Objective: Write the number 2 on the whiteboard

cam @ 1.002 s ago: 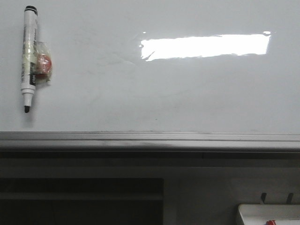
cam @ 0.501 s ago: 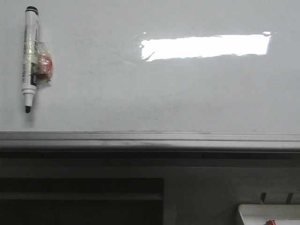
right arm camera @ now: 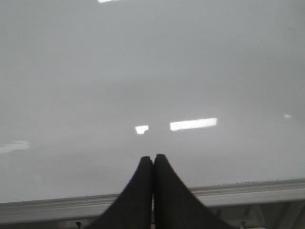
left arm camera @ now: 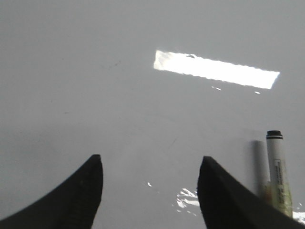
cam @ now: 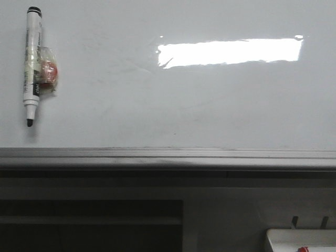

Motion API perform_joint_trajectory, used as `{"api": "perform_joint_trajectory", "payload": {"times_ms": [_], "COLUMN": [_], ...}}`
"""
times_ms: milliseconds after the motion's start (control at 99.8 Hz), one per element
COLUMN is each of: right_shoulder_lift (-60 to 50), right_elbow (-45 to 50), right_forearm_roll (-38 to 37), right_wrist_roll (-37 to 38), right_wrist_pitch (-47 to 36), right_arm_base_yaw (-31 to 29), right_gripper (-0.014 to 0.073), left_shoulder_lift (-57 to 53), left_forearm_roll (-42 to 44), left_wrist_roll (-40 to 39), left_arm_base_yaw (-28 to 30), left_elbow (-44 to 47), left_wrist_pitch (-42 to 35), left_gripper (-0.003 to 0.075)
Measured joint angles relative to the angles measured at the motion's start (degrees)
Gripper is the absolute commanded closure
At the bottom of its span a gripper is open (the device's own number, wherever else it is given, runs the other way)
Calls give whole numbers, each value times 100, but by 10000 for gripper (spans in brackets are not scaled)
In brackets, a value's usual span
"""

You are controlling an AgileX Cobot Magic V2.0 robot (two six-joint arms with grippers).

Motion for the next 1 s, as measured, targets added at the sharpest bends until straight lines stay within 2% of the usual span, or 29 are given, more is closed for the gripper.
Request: {"api": "perform_joint_trajectory", "payload": {"times_ms": [120, 260, 411, 711, 821, 1002], "right_shoulder_lift": [0, 0, 0, 0, 0, 0], "right_elbow": [5, 5, 5, 5, 5, 5], "right_forearm_roll": [0, 0, 0, 0, 0, 0], "right_wrist_roll": [0, 0, 0, -3, -3, -3], "right_wrist_pitch": [-198, -234, -234, -302, -316, -349], "right_arm_base_yaw": [19, 19, 19, 19, 19, 19], "right_gripper": [654, 654, 654, 654, 654, 654], "left_shoulder_lift": [397, 767, 1014, 1973, 2566, 3465], "left_forearm_roll": [210, 701, 801, 711, 389, 122], "left_wrist_roll": [0, 0, 0, -11, -11, -11], "left_arm_base_yaw": [-69, -552, -1415, -3057, -3338, -3543], "left_elbow": [9, 12, 22, 22, 22, 22], "left_wrist_pitch": [-566, -1082, -1535, -1819, -2071, -2961], "left_gripper": [314, 314, 314, 314, 314, 314]}}
